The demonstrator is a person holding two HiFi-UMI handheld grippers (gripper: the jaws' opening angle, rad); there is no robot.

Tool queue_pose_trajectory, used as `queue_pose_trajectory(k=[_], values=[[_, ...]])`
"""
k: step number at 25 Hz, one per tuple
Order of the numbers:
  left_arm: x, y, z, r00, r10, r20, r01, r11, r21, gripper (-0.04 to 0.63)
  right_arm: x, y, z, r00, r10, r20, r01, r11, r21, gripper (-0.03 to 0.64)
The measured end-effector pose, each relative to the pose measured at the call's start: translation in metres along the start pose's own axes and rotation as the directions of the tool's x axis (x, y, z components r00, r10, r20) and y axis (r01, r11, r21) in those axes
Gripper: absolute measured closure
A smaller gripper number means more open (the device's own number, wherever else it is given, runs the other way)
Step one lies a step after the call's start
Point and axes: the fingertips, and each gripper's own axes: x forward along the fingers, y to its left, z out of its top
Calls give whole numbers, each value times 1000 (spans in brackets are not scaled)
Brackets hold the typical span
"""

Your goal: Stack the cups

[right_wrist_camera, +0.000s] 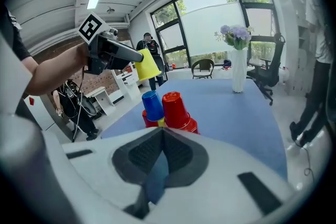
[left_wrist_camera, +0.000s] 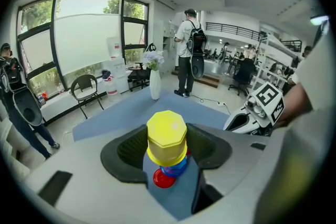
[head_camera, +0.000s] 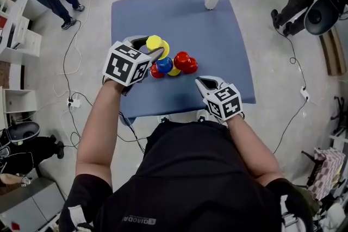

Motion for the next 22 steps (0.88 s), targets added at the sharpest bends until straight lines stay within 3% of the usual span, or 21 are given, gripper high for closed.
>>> queue_pose_trajectory(k=[5, 22], values=[[19, -22, -1, 998, -38, -44, 39, 999, 16, 362, -3, -5, -4, 1000, 10, -1, -10, 1000, -1, 614], [45, -40, -12, 993, -47, -111, 56, 995, 77, 360, -9, -7, -10, 1000, 3, 10, -3, 1000, 20, 614]])
